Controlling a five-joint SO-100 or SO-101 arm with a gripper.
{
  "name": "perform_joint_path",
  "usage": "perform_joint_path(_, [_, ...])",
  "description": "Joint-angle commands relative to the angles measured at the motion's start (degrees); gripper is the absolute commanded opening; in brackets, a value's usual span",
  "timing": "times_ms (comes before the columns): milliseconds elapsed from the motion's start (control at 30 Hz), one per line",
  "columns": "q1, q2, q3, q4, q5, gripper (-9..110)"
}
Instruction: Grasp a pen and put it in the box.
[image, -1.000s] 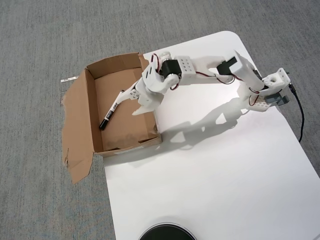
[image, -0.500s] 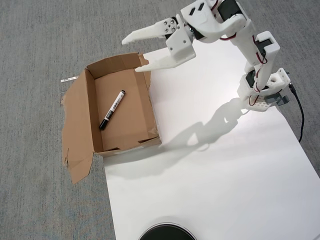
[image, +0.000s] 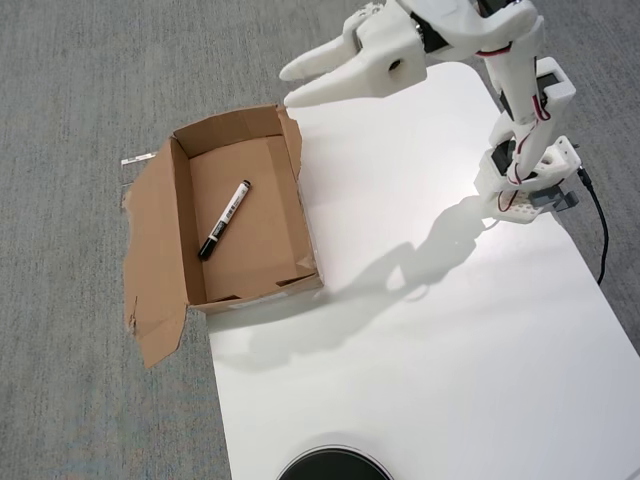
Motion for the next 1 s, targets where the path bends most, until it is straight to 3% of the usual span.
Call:
perform_joint_path(0, [0.2, 3.1, -0.8, 0.1, 22.1, 21])
perform_joint_path(167, [0.2, 4.2, -0.8, 0.5, 42.4, 21])
perform_joint_path(367, [0.2, 8.5, -0.8, 12.1, 54.1, 21])
perform_joint_path(667, [0.3, 16.3, -0.7, 36.2, 57.6, 21])
perform_joint_path(967, [0.4, 20.0, 6.6, 38.6, 57.6, 21])
